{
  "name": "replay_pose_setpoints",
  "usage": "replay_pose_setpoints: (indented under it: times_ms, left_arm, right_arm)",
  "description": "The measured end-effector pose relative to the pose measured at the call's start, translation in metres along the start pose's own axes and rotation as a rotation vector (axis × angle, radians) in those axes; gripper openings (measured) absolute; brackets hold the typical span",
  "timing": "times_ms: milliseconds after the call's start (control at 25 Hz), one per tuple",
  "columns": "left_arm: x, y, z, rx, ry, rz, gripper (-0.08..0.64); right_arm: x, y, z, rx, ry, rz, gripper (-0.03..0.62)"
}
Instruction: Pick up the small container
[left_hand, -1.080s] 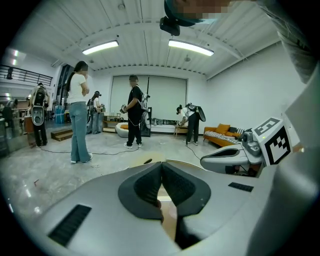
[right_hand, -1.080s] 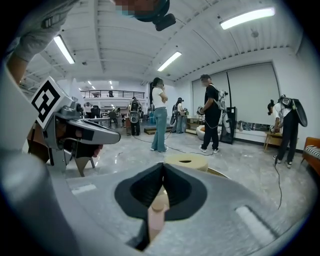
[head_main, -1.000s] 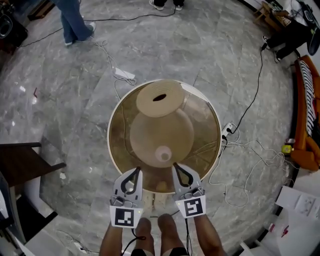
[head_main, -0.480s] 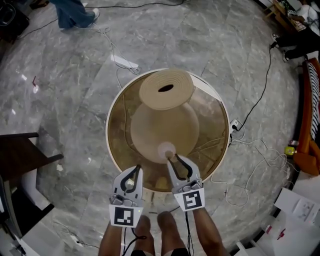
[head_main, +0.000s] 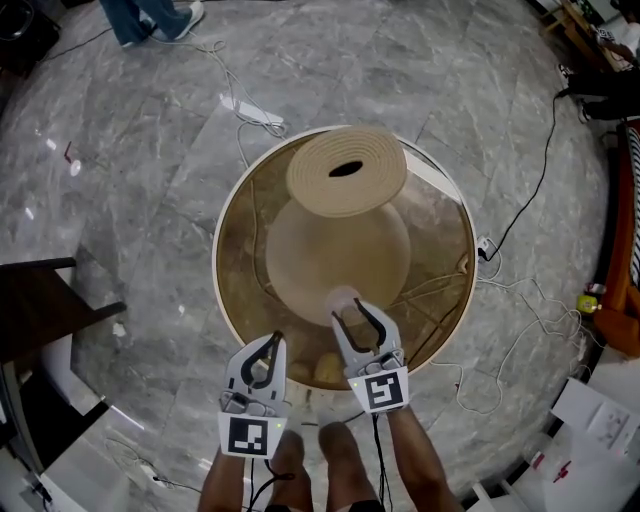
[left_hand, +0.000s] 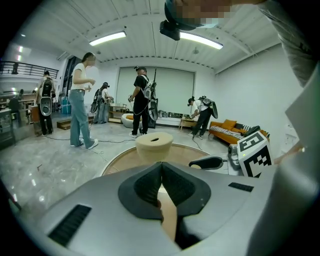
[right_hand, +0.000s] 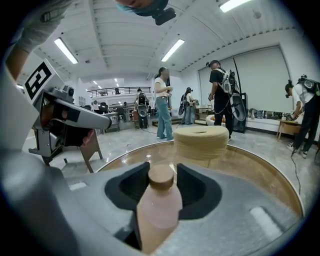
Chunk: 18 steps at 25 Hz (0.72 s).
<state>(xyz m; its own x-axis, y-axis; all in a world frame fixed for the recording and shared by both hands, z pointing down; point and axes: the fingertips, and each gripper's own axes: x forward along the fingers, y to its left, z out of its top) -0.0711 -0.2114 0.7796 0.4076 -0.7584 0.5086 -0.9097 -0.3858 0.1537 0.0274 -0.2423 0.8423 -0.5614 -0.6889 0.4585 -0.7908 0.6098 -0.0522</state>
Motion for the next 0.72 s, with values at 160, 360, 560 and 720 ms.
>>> replay_pose_setpoints:
  times_ms: [160, 360, 560, 720]
  left_arm:
    - [0.005, 0.004, -0.010, -0.007, 0.016, 0.004, 0.018]
    - [0.009, 0.008, -0.017, -0.020, 0.028, 0.007, 0.018]
    - [0.012, 0.008, -0.020, -0.019, 0.030, 0.009, 0.018]
    - [0.011, 0.008, -0.021, -0.021, 0.030, 0.007, 0.018]
  right_arm:
    - [0.010, 0.002, -0.007, -0.010, -0.002, 0.013, 0.170]
    - [0.017, 0.001, -0.012, -0.026, 0.008, 0.000, 0.163]
    - [0.018, 0.001, -0.013, -0.053, 0.027, -0.009, 0.127]
    - [0.018, 0.002, -0.014, -0.049, 0.031, -0.013, 0.124]
